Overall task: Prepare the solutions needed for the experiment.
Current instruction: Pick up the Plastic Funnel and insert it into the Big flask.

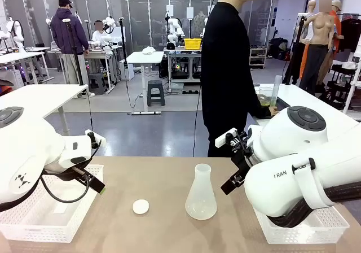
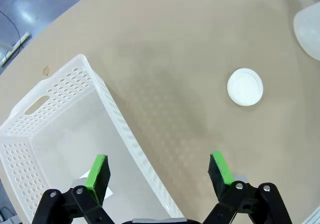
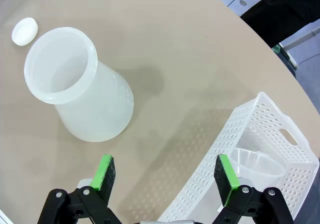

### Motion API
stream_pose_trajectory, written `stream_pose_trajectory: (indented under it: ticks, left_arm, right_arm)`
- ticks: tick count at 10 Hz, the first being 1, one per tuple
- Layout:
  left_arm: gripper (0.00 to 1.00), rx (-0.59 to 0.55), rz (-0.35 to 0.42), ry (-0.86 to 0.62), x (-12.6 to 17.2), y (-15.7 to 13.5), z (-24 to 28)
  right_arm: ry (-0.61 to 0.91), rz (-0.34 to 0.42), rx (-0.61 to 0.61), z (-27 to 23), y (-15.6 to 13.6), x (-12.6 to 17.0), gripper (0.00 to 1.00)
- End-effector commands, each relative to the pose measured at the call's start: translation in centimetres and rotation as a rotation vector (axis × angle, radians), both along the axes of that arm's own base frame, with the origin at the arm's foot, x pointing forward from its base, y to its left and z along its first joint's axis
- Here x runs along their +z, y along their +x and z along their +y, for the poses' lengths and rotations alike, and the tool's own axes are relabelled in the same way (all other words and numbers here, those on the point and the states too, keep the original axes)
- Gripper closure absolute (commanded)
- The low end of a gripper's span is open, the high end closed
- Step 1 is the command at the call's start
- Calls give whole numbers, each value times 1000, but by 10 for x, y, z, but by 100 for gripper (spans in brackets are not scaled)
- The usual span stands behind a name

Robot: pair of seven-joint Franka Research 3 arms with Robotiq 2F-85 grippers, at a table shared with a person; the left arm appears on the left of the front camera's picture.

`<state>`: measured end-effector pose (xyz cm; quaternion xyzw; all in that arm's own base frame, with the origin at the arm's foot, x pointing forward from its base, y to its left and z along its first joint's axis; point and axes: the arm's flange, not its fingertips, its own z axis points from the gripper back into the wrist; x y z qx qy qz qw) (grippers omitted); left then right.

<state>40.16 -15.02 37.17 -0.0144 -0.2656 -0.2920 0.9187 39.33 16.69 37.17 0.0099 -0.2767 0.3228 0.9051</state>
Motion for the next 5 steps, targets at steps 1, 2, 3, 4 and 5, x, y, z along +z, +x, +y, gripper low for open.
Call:
stream_pose_trajectory:
  ticks: [1, 2, 3, 4, 5]
  left_arm:
    - [0, 0, 0, 0, 0, 0, 0]
    - [0, 0, 0, 0, 0, 0, 0]
    - [0, 0, 0, 0, 0, 0, 0]
    - [0, 0, 0, 0, 0, 0, 0]
    - [0, 0, 0, 0, 0, 0, 0]
  right_arm:
    - [2, 1, -2, 0, 0, 0, 0]
    - [2, 1, -2, 0, 0, 0, 0]
    - [2, 1, -2, 0, 0, 0, 0]
    - [2, 1, -2, 0, 0, 0, 0]
    - [2, 1, -2, 0, 0, 0, 0]
